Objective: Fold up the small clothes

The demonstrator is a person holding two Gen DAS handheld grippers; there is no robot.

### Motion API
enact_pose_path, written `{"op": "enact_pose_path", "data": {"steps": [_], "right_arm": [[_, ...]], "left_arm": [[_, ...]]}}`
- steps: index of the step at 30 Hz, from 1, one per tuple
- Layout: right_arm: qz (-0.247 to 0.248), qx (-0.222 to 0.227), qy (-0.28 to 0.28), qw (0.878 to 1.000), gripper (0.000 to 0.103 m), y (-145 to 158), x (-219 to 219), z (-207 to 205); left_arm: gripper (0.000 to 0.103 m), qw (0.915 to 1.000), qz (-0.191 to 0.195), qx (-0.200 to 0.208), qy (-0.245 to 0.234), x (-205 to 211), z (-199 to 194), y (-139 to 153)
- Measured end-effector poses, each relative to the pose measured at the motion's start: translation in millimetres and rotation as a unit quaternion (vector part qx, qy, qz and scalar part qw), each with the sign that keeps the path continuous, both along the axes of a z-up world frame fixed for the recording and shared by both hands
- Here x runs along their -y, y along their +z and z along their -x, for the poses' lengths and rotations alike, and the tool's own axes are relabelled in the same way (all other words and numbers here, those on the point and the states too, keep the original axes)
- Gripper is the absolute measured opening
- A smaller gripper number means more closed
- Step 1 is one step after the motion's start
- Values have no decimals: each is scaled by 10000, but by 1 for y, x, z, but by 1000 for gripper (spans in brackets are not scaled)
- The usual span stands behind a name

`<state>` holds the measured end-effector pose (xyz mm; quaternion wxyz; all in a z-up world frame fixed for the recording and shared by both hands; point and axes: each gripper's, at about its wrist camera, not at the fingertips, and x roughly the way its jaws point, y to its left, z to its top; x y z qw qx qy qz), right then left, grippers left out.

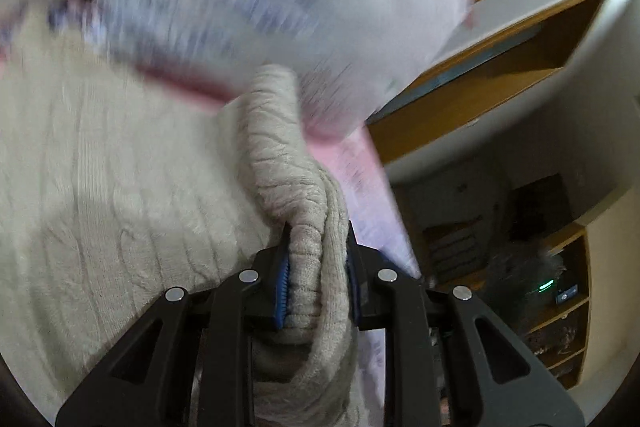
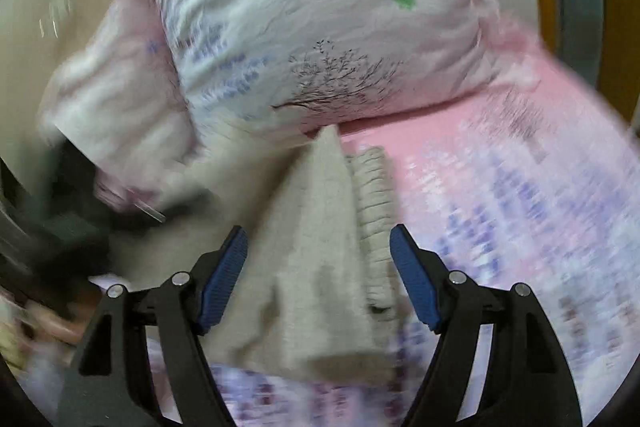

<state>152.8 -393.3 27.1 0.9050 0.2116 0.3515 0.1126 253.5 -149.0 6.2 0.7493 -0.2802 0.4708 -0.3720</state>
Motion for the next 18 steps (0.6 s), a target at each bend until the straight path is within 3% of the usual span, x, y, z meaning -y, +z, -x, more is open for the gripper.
{"op": "enact_pose_path", "data": {"steps": [2,3,4,6,8,10,13,14,18], "right_arm": [[-930,-117,189,9954,73,-7,11,-6],[-1243,-188,257,9917,72,-9,14,-9],[-1423,-225,291,9891,71,-11,16,-13],[-1692,-279,349,9846,70,-11,16,-17],[-1840,-355,468,9812,70,-9,13,-23],[-1843,-544,515,9800,70,-11,14,-30],[-1747,-878,505,9794,66,-18,11,-45],[-1771,-973,529,9780,64,-22,11,-48],[-1919,-1324,635,9704,57,-32,4,-59]], "left_arm": [[29,9999,-96,116,-49,2,4,-1],[41,9998,-59,172,-118,1,7,4],[49,9997,85,127,-212,0,8,8],[75,9981,471,32,-384,-11,11,18],[87,9971,600,115,-462,-25,18,30],[90,9981,348,482,-148,-48,25,45],[91,9929,-373,730,860,-96,30,49],[91,9893,-605,616,1179,-113,27,45],[91,9882,-671,62,1373,-139,17,23]]}}
